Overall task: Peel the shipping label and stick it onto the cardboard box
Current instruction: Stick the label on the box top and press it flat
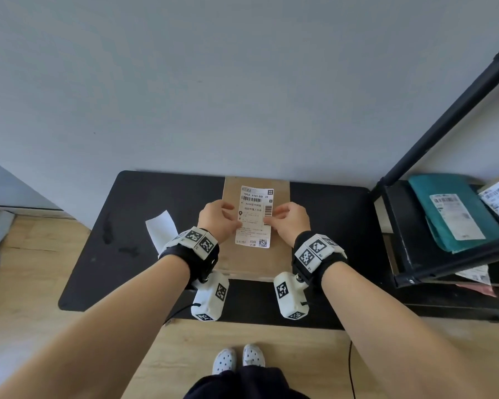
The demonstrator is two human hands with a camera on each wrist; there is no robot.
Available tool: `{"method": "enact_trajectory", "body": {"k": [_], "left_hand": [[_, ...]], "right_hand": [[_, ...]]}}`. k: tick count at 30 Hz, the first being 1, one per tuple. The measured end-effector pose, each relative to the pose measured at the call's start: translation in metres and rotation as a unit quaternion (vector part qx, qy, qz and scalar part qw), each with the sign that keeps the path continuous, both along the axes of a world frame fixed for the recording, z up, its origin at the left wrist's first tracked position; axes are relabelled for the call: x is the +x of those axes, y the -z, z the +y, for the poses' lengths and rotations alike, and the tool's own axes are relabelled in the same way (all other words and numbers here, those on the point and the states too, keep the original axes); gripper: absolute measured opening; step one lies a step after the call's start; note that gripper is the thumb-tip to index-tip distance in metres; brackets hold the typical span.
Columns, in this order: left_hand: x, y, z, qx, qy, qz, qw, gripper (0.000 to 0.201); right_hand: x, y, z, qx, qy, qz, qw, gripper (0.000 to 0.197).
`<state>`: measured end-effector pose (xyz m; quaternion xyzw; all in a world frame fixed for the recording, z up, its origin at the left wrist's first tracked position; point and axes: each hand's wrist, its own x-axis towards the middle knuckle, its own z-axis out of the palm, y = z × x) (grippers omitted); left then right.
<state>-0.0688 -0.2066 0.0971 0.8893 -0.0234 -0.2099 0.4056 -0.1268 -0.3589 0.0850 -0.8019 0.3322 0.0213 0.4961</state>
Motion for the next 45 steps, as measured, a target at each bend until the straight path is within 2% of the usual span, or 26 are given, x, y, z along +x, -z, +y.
{"method": "enact_trajectory", "body": {"k": [5, 25, 29, 31, 34, 36, 38, 40, 45], "left_hand": [[0.000, 0.003, 0.000, 0.017, 0.007, 0.003, 1.000, 0.045], [-0.005, 0.010, -0.004, 0.036, 0.029, -0.045, 0.998, 0.032], [-0.004, 0.009, -0.002, 0.049, 0.042, -0.054, 0.996, 0.028], [-0.003, 0.008, 0.003, 0.066, 0.059, -0.082, 0.993, 0.026], [-0.004, 0.011, 0.016, 0.099, 0.115, -0.128, 0.980, 0.039], [-0.005, 0.014, 0.025, 0.119, 0.166, -0.126, 0.971, 0.059], [-0.006, 0.016, 0.032, 0.132, 0.199, -0.103, 0.966, 0.081], [-0.006, 0.017, 0.037, 0.134, 0.215, -0.080, 0.964, 0.093], [-0.004, 0.016, 0.040, 0.123, 0.227, -0.051, 0.965, 0.101]], "right_hand": [[-0.002, -0.002, 0.002, -0.036, -0.006, 0.002, 0.999, 0.029], [0.000, -0.002, 0.010, -0.128, -0.043, 0.040, 0.990, 0.032], [-0.002, 0.000, 0.005, -0.163, -0.049, 0.058, 0.984, 0.042], [-0.005, 0.000, 0.003, -0.210, -0.068, 0.030, 0.975, 0.041], [-0.005, 0.000, 0.003, -0.271, -0.182, -0.032, 0.945, 0.044], [-0.002, 0.002, 0.007, -0.271, -0.292, 0.007, 0.917, 0.056], [0.000, 0.008, 0.009, -0.287, -0.365, 0.073, 0.883, 0.061], [0.001, 0.011, 0.005, -0.298, -0.381, 0.107, 0.869, 0.063], [0.007, 0.006, -0.008, -0.293, -0.341, 0.148, 0.881, 0.063]]}}
